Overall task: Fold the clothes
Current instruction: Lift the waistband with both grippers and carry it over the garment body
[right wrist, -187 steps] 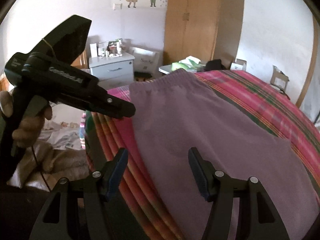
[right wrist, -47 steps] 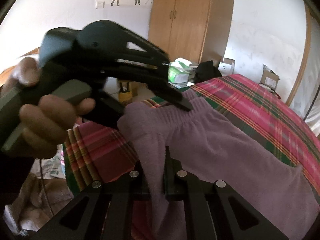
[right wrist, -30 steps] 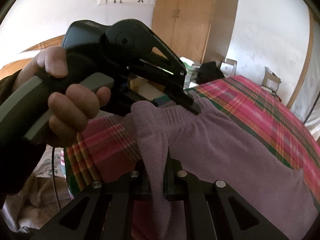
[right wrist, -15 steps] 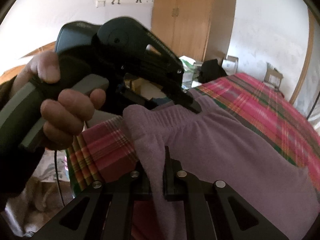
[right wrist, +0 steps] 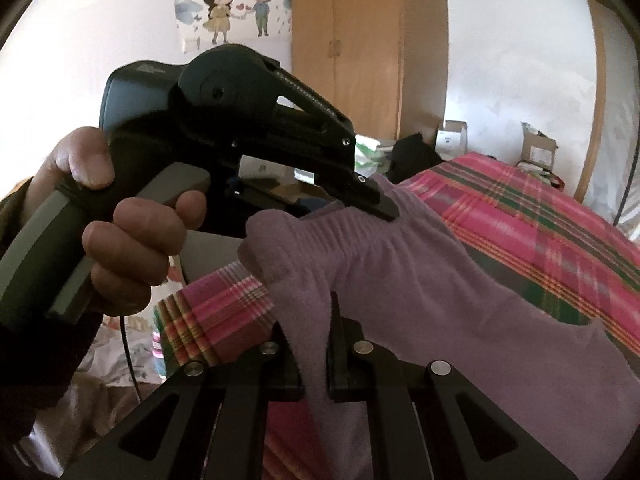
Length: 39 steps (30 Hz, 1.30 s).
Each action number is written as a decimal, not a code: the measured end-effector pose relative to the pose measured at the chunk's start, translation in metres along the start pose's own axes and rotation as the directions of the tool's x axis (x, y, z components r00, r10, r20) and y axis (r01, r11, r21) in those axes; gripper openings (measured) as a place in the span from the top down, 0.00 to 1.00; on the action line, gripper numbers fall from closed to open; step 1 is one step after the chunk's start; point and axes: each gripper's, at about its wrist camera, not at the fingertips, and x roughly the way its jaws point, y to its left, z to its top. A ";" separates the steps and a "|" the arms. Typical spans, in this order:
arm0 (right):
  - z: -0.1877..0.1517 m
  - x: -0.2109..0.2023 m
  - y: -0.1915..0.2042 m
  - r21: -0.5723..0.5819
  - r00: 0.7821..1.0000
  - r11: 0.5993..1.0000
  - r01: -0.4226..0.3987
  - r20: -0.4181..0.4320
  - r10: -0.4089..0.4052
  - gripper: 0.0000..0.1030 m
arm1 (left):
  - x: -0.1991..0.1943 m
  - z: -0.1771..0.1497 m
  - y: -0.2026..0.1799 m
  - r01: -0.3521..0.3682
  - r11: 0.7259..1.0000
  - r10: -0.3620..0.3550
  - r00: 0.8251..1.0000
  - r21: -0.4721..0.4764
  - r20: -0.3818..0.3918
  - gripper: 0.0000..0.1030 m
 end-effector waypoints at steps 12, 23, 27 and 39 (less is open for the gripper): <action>-0.012 -0.073 -0.030 0.081 0.994 0.995 0.050 0.094 -0.058 0.93 | 0.023 -0.024 -0.073 0.039 0.993 -0.034 0.998 0.115 -0.044 0.83; -0.034 -0.129 -0.062 0.159 0.981 0.979 0.130 0.125 -0.150 0.93 | 0.066 -0.045 -0.121 0.080 0.981 -0.056 0.989 0.175 -0.136 0.83; -0.042 -0.146 -0.072 0.183 0.975 0.970 0.157 0.130 -0.183 0.93 | 0.080 -0.052 -0.136 0.100 0.976 -0.066 0.983 0.195 -0.171 0.83; -0.064 -0.179 -0.101 0.263 0.955 0.937 0.229 0.124 -0.268 0.93 | 0.123 -0.073 -0.169 0.125 0.961 -0.052 0.958 0.247 -0.282 0.83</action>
